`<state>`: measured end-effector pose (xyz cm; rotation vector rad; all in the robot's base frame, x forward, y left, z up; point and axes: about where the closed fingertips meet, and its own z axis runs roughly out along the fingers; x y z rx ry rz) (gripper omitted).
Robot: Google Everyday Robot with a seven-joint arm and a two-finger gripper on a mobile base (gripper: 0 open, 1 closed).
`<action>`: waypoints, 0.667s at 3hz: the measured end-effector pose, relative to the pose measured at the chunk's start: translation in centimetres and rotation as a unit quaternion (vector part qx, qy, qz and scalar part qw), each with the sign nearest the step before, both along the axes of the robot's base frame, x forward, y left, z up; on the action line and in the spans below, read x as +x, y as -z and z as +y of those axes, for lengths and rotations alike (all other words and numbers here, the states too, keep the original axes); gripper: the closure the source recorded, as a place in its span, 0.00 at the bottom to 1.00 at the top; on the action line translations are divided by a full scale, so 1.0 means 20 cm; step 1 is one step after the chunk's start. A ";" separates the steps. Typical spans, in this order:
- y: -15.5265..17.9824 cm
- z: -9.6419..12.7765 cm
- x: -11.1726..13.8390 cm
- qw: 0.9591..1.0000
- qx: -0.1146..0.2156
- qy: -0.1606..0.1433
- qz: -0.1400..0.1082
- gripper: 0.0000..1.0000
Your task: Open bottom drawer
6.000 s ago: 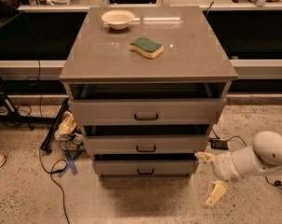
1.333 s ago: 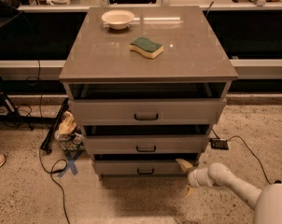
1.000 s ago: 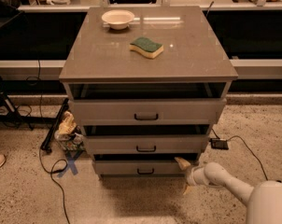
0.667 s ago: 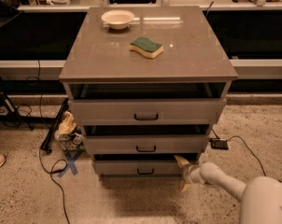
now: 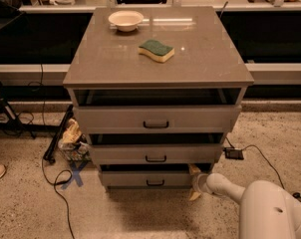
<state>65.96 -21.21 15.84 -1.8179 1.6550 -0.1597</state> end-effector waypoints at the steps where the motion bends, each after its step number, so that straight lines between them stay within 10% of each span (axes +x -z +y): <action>1: 0.08 -0.01 0.05 1.000 0.001 0.010 0.016 0.18; 2: 0.05 -0.02 0.05 1.000 0.001 0.011 0.018 0.41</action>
Offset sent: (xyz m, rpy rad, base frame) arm -0.0111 -0.0459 -0.0355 -0.0410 0.1514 -0.0648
